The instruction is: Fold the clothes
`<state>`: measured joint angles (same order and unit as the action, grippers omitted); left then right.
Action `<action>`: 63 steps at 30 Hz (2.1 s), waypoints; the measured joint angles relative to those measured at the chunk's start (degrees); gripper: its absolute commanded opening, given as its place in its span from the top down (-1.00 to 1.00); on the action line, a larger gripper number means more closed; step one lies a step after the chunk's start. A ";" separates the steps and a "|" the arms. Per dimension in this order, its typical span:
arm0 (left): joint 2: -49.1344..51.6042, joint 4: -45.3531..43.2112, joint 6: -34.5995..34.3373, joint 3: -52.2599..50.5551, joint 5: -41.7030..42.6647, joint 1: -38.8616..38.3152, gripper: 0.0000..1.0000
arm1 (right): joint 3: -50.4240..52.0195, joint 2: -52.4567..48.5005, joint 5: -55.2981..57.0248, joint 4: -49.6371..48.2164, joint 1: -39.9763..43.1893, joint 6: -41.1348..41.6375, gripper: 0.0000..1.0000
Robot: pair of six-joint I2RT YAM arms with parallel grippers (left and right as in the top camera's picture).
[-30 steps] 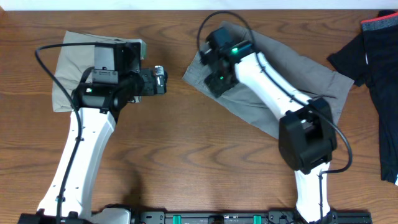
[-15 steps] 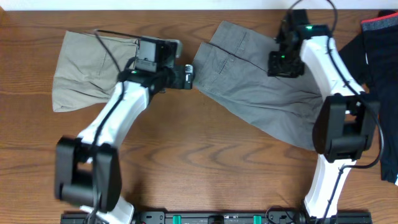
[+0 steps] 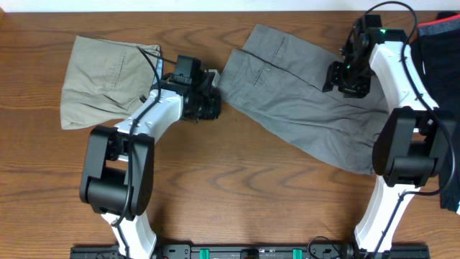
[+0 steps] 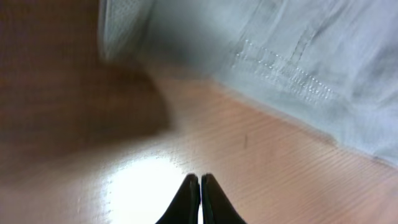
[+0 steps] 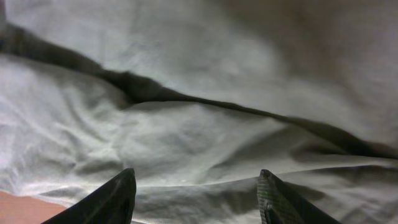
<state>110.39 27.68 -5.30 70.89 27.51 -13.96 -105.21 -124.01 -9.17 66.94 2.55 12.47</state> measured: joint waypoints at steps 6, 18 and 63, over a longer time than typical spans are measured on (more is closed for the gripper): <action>-6.47 13.55 0.07 -0.02 -0.96 5.07 0.86 | 0.00 0.02 1.46 -0.09 2.03 0.39 -0.31; -11.39 -3.76 -0.37 0.39 -2.23 5.51 -0.43 | 0.00 0.02 1.66 0.20 2.54 0.57 -0.39; -22.10 10.01 -6.45 0.52 0.72 10.91 0.88 | 0.09 0.04 -1.55 14.75 9.79 -6.88 -0.46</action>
<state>88.29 37.69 -11.75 71.42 28.23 -3.05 -105.12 -123.96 -10.72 81.69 12.34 5.58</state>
